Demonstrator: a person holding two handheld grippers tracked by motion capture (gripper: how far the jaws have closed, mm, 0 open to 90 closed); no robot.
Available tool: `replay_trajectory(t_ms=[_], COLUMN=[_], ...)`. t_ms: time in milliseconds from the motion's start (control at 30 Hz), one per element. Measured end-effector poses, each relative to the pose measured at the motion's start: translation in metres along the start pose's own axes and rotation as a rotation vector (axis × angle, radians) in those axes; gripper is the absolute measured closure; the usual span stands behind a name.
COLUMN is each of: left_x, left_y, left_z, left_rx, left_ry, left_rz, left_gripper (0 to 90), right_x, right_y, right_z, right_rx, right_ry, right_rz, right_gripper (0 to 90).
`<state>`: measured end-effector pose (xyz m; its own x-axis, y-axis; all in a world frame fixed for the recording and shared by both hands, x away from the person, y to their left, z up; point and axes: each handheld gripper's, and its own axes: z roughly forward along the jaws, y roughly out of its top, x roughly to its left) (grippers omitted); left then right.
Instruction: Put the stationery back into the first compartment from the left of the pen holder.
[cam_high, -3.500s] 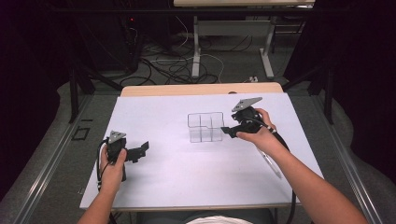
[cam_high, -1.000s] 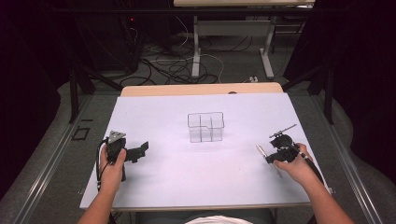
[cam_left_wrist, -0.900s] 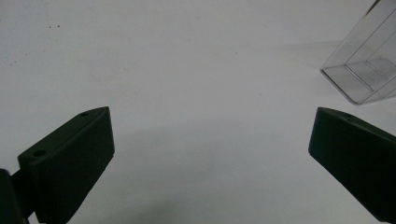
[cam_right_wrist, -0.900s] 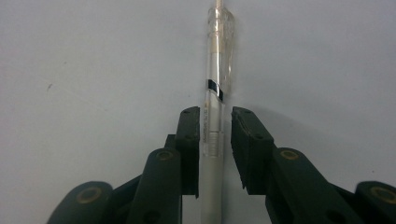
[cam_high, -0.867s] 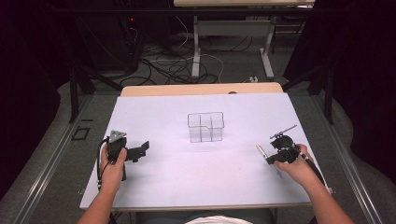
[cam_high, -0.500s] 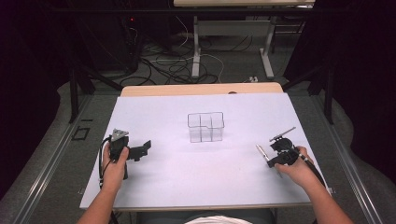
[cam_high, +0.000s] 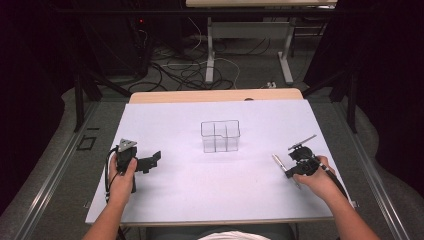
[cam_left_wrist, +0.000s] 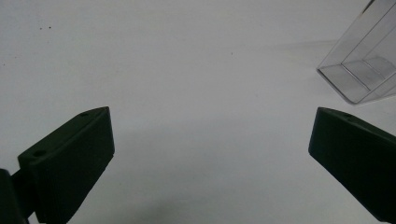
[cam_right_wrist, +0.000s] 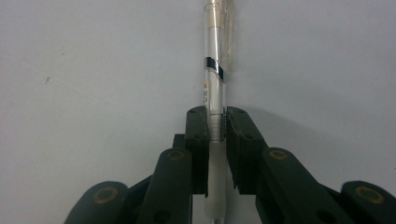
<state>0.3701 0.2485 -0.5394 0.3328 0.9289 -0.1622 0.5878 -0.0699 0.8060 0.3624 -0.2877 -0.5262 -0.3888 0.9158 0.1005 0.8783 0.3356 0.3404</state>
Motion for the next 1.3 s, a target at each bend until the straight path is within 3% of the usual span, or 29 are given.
replay_trajectory(t_ms=[200, 267, 300, 467, 800, 967, 1067, 1133, 1300], left_x=[0.0, 0.001, 0.001, 0.001, 0.001, 0.0, -0.001, -0.002, -0.004], left_y=[-0.001, -0.001, -0.001, -0.001, -0.001, -0.002, -0.002, -0.002, -0.001], left_z=[-0.001, -0.001, -0.001, -0.001, 0.0, 0.0, 0.0, 0.0, -0.001], left_rx=[0.0, -0.003, -0.002, -0.002, 0.009, 0.014, 0.019, 0.016, 0.022], left_ry=[0.003, 0.003, 0.004, 0.004, 0.006, 0.001, -0.006, -0.005, -0.012], left_rz=[-0.003, -0.005, -0.006, -0.007, -0.001, -0.013, -0.009, -0.008, -0.002], left_gripper=[0.1, 0.2, 0.2, 0.2, 0.2, 0.2, 0.1, 0.2, 0.2], right_x=[0.003, 0.004, 0.004, 0.013, 0.029, 0.042, 0.049, 0.051, 0.064], right_y=[0.003, 0.003, 0.005, 0.009, 0.02, 0.027, 0.033, 0.037, 0.049], right_z=[-0.001, 0.002, 0.0, 0.0, 0.001, 0.002, 0.0, -0.002, -0.008], right_rx=[-0.031, -0.087, -0.066, -0.114, -0.156, -0.172, -0.194, -0.207, -0.239], right_ry=[0.007, 0.016, 0.005, -0.014, -0.001, 0.027, 0.054, 0.091, 0.165], right_rz=[-0.031, -0.05, -0.094, -0.154, -0.234, -0.285, -0.285, -0.276, -0.315], right_gripper=[80.0, 80.0, 80.0, 80.0, 80.0, 80.0, 80.0, 80.0, 80.0])
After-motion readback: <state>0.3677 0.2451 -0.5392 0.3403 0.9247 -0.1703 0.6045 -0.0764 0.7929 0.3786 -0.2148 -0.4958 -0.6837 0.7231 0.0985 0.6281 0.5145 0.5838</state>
